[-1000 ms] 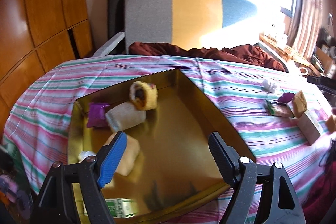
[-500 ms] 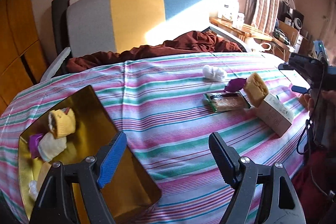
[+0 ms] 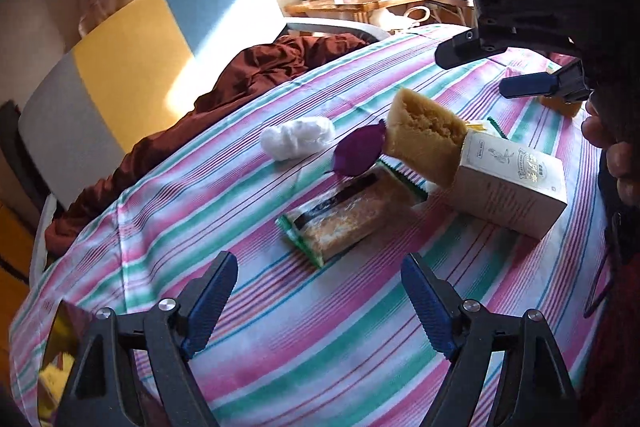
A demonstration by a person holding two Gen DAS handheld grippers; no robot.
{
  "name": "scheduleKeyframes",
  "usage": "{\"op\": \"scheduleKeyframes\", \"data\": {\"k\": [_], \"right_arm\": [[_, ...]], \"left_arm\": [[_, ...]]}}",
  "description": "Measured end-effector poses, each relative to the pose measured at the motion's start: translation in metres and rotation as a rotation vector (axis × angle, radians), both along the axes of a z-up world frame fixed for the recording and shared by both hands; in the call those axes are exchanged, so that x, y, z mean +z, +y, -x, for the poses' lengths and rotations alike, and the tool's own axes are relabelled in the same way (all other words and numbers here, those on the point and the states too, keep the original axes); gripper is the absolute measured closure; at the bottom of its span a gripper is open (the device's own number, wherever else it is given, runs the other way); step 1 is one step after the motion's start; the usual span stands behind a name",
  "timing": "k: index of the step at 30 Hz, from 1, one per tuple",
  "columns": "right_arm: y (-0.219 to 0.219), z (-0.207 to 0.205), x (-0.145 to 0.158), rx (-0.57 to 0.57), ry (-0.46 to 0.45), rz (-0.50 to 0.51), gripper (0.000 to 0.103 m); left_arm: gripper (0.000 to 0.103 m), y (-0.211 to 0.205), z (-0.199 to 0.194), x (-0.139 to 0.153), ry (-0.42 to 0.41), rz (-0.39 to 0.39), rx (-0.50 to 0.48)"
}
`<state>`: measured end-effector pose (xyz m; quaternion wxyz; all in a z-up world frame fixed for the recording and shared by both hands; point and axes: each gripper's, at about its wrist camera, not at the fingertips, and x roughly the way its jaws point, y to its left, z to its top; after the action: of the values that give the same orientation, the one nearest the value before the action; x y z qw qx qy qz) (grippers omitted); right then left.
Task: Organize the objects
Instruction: 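Move both tools back to the remaining items on the table, then grasp the green-edged cracker packet with the left gripper and lift it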
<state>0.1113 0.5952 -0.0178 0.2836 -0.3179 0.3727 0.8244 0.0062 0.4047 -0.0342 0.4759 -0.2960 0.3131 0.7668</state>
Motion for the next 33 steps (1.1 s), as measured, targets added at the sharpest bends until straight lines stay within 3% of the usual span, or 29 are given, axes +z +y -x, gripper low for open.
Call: {"op": "scheduleKeyframes", "data": {"k": [5,21,25,28,30,33], "right_arm": [[0.005,-0.002,-0.004,-0.013,0.009,0.037,0.017],[0.010,0.001,-0.013,-0.019,-0.011,0.068,0.017],[0.010,0.001,-0.013,-0.020,-0.019,0.064,0.017],[0.010,0.002,-0.013,-0.017,-0.024,0.062,0.017],[0.009,0.004,-0.013,-0.014,-0.028,0.057,0.017],[0.008,0.005,-0.013,-0.006,-0.033,0.052,0.017]], "left_arm": [[0.013,0.031,0.005,-0.010,0.045,0.014,-0.116],[0.011,0.089,0.027,-0.044,-0.049,0.057,-0.238],[0.019,0.086,0.028,-0.053,-0.128,0.040,-0.221],[0.035,0.082,0.030,-0.052,-0.206,0.027,-0.204],[0.047,0.079,0.024,-0.051,-0.196,0.033,-0.201],[0.055,0.072,0.016,-0.049,-0.206,0.037,-0.175]]}}
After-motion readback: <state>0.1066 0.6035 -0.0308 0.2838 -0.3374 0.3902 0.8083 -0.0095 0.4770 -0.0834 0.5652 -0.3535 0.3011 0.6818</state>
